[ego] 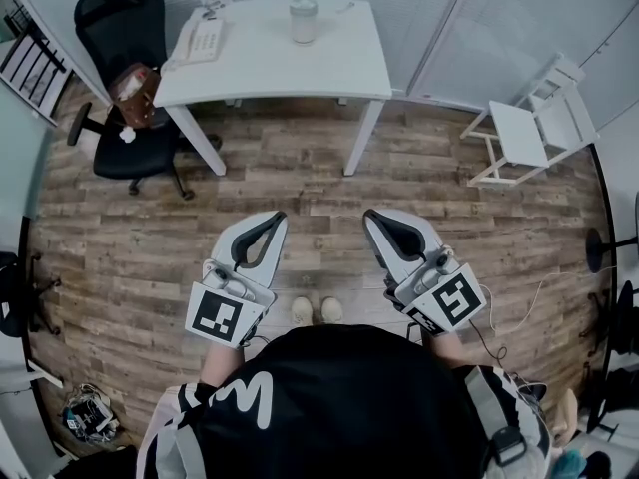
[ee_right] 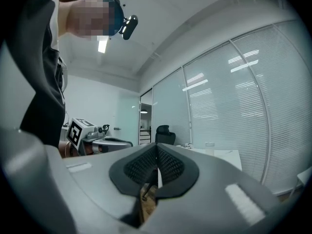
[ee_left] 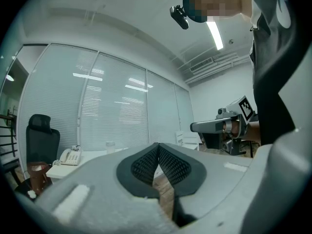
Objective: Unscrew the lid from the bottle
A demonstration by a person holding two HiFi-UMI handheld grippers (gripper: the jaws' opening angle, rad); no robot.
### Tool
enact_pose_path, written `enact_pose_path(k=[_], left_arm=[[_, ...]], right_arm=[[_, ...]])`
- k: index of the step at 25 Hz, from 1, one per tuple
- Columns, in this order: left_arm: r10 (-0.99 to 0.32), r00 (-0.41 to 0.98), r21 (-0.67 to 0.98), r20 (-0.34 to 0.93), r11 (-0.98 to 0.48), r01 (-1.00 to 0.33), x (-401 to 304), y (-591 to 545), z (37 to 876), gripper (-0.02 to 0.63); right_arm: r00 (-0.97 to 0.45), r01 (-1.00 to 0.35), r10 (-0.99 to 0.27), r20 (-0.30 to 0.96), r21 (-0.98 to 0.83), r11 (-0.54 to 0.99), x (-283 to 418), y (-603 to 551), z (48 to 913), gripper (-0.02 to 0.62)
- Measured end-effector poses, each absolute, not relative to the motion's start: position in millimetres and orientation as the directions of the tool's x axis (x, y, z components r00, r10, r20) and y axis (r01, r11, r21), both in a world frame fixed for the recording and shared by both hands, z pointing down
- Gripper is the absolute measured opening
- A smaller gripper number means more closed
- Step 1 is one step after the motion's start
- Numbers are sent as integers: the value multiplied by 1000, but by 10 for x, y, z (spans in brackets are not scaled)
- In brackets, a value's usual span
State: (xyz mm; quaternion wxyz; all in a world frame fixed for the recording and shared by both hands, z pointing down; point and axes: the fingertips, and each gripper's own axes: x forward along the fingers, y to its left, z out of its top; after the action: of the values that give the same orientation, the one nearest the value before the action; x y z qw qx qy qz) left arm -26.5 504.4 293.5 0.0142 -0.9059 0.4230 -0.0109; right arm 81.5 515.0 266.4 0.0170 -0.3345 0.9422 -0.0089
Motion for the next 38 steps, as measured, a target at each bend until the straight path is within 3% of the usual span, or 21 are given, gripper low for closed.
enact_pose_path(k=[17,38], left_arm=[[-762,647,-59,14,-647,-761,-818,5135,3059,3],[-794,608,-93,15,-606,-790,-959,4581,3020,2]], right_arm=[[-673,-739,-739,-2,7,673,888,5307,2838,2],[-668,-744,-744,-17,40,667,976,4790,2779,2]])
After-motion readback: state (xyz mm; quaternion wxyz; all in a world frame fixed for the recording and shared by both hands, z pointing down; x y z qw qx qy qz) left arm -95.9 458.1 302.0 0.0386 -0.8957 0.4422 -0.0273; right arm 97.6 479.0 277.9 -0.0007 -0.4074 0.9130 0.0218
